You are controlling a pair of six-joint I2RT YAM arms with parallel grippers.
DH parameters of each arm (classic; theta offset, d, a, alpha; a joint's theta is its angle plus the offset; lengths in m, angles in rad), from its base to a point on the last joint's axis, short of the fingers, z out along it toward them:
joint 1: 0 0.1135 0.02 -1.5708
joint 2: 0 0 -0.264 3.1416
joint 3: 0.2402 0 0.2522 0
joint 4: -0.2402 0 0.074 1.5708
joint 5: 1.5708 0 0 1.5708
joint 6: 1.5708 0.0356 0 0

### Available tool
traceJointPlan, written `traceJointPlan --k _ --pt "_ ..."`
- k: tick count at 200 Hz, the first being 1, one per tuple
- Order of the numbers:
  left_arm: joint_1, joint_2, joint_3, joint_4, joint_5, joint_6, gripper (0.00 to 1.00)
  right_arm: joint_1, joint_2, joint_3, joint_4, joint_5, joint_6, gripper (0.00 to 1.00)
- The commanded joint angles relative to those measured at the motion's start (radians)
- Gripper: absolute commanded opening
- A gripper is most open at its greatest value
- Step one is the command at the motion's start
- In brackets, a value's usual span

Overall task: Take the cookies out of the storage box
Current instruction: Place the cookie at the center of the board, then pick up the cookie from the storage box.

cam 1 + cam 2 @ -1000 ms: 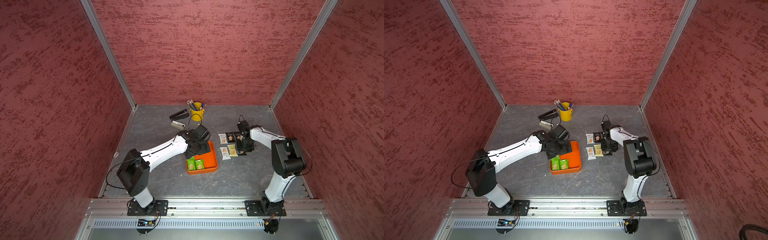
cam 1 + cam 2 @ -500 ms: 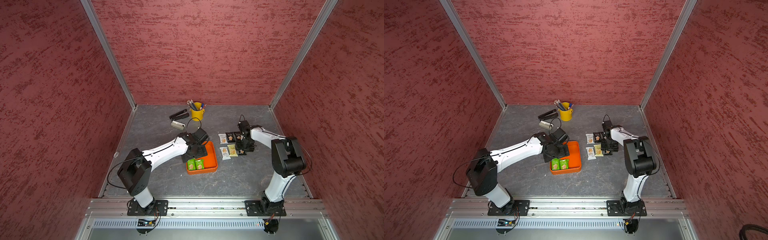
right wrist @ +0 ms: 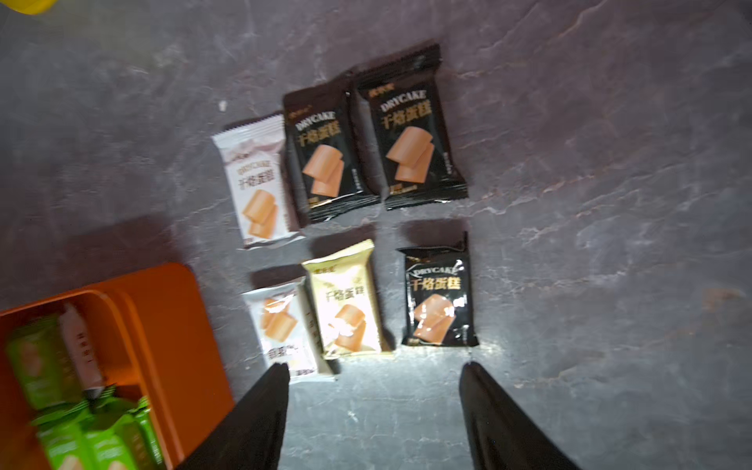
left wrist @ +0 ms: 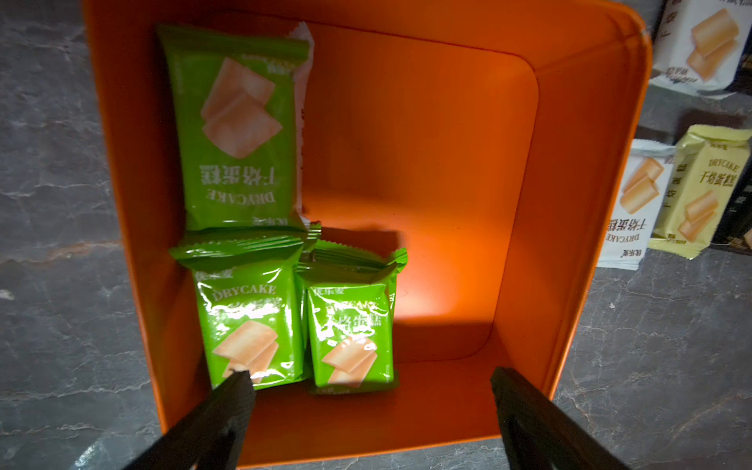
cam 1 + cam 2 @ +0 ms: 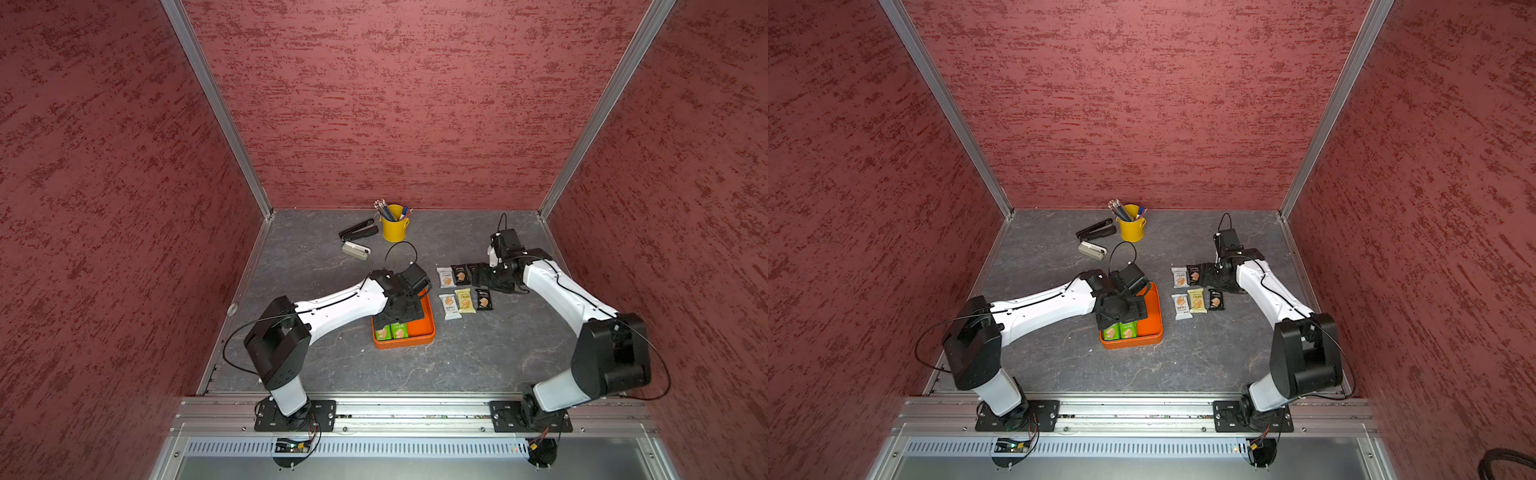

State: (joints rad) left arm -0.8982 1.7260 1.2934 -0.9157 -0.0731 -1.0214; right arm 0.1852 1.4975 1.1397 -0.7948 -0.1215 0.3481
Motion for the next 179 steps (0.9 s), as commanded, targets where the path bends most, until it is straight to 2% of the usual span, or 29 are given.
traceJointPlan --k 1,24,90,179 --pt "-0.02 0.044 0.028 0.009 -0.009 -0.037 0.9 -0.005 -0.036 -0.037 0.03 -0.097 0.051 0.7" --pt "-0.039 0.064 0.025 0.013 -0.013 -0.062 0.82 -0.005 -0.072 -0.06 0.044 -0.121 0.071 0.7" --pt "-0.047 0.109 -0.005 0.033 0.005 -0.074 0.71 -0.005 -0.06 -0.044 0.054 -0.127 0.054 0.64" --pt "-0.053 0.128 -0.015 -0.003 -0.031 -0.085 0.72 -0.005 -0.07 -0.05 0.059 -0.139 0.049 0.62"
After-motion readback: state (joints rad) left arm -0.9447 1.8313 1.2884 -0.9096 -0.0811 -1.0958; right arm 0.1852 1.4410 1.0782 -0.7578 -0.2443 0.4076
